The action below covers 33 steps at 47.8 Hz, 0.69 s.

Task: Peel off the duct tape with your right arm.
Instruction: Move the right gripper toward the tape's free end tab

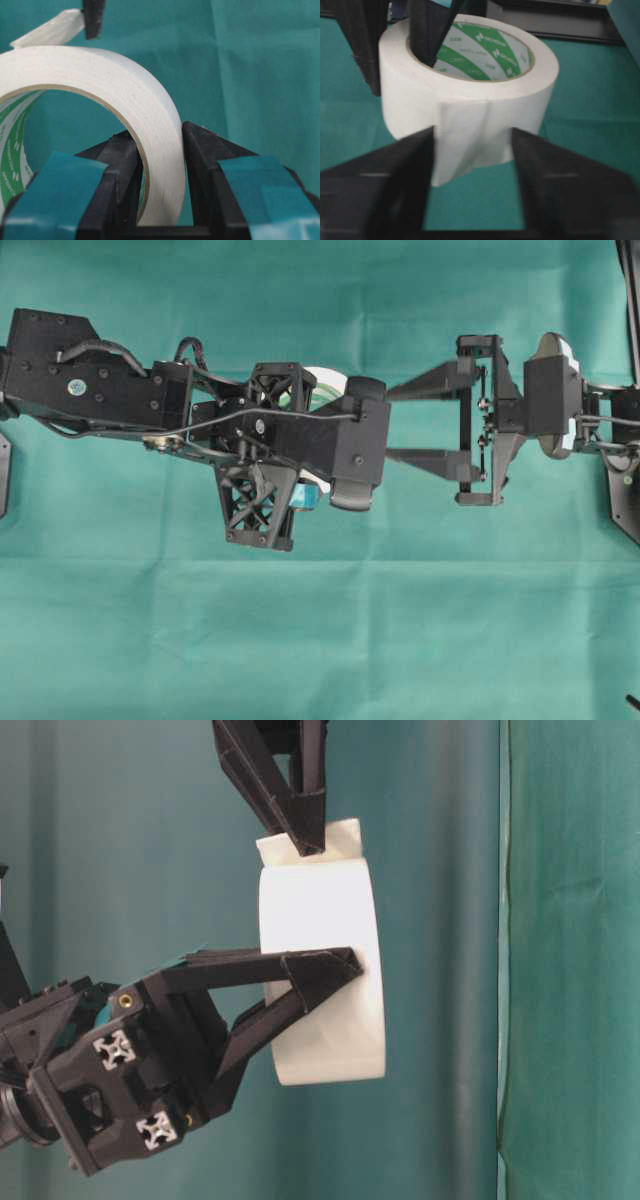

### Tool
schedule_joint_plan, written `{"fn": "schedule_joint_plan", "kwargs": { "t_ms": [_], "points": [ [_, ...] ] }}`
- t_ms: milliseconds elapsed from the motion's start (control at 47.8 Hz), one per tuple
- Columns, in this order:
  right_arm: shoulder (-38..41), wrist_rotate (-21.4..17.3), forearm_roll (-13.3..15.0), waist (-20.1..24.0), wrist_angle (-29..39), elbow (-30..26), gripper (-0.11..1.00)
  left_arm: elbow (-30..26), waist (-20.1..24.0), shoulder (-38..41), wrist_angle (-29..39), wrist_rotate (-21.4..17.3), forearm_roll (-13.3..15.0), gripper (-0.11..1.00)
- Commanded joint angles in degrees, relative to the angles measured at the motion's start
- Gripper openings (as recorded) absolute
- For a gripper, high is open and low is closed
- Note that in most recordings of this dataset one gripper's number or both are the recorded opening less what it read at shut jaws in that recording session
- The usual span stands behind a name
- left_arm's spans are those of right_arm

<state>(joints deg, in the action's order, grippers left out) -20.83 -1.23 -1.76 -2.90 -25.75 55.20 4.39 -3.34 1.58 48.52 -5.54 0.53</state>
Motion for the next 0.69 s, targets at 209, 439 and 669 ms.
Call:
{"fn": "schedule_joint_plan", "kwargs": {
  "t_ms": [209, 439, 669],
  "points": [
    [-0.4, 0.0, -0.3, -0.4, -0.6, -0.9, 0.02, -2.1, -0.3, -1.0, -0.4, -0.2, 0.1, 0.21],
    [-0.4, 0.0, -0.3, -0.4, -0.6, -0.4, 0.02, -2.0, -0.3, -1.0, -0.4, -0.2, 0.1, 0.21],
    [-0.5, 0.0, -0.3, -0.4, -0.6, -0.4, 0.01, -2.1, -0.3, -1.0, -0.4, -0.2, 0.1, 0.21]
  ]
}}
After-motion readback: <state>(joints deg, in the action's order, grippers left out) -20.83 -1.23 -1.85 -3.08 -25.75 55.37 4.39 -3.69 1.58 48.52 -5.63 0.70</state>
